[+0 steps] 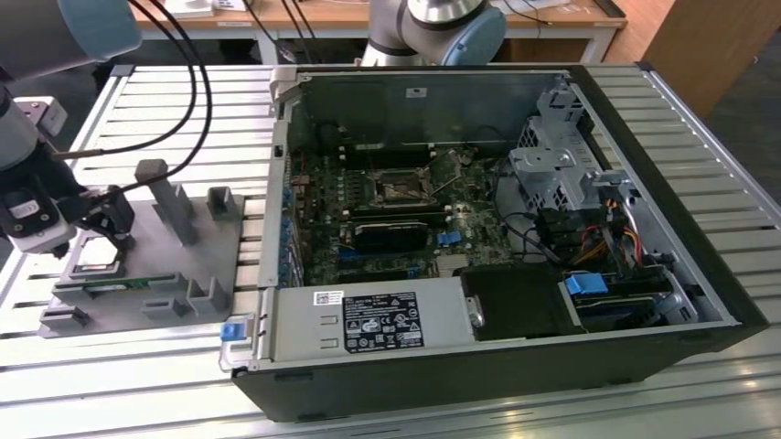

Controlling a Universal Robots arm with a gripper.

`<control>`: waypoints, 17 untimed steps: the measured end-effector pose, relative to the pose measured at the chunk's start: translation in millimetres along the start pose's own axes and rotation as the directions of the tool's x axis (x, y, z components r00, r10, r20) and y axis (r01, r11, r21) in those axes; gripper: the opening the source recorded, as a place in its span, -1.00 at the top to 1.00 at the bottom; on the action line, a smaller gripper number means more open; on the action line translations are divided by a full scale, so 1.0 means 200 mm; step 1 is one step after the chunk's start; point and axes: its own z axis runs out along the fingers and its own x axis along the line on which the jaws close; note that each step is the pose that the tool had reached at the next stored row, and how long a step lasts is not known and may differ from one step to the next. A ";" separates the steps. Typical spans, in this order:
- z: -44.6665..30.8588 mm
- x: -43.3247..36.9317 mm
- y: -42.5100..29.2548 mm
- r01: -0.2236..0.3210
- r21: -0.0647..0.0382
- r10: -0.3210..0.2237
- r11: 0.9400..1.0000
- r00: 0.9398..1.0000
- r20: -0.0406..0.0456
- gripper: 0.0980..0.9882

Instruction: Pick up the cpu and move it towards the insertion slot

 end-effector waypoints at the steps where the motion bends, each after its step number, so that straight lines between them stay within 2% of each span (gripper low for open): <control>1: 0.002 0.000 0.000 0.002 0.000 -0.002 1.000 1.000 0.000 -0.50; 17: 0.047 0.001 0.011 0.020 -0.001 -0.020 1.000 1.000 -0.001 -0.50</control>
